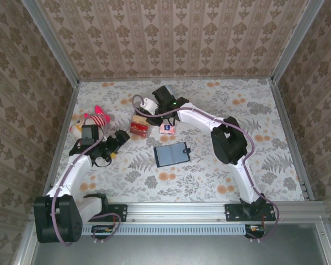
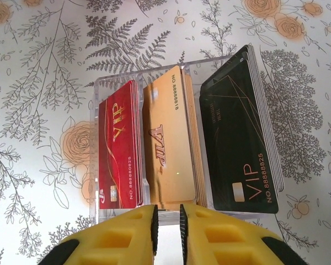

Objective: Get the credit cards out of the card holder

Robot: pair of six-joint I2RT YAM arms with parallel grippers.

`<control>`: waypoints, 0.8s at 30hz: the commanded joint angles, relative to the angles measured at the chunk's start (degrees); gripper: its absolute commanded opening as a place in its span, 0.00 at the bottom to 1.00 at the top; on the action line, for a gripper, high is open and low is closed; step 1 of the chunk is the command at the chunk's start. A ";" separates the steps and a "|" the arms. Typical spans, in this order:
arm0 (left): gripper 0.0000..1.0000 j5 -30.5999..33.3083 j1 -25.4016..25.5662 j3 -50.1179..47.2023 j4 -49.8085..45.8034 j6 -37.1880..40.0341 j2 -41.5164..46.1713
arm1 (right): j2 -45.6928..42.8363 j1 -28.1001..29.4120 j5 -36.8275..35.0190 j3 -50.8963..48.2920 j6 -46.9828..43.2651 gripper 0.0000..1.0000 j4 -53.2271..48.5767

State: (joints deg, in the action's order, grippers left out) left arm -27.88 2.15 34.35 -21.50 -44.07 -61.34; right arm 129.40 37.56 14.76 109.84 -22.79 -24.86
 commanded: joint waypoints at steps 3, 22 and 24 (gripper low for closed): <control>1.00 -1.29 -0.48 -0.33 -1.43 1.36 0.96 | -0.93 0.32 -1.49 1.97 3.89 0.23 -2.34; 0.99 -2.87 8.80 0.52 4.34 -1.69 -0.83 | -29.11 -0.30 -1.08 -35.50 51.69 0.59 3.72; 0.98 -2.49 11.11 0.96 5.41 -2.62 -1.52 | -30.63 -0.13 0.36 -40.09 56.17 0.59 6.10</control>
State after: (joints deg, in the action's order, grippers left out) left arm -30.00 11.20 34.37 -18.81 -44.86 -61.95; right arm 100.36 37.50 11.62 74.48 23.11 -20.51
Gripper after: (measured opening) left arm 0.982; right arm 0.591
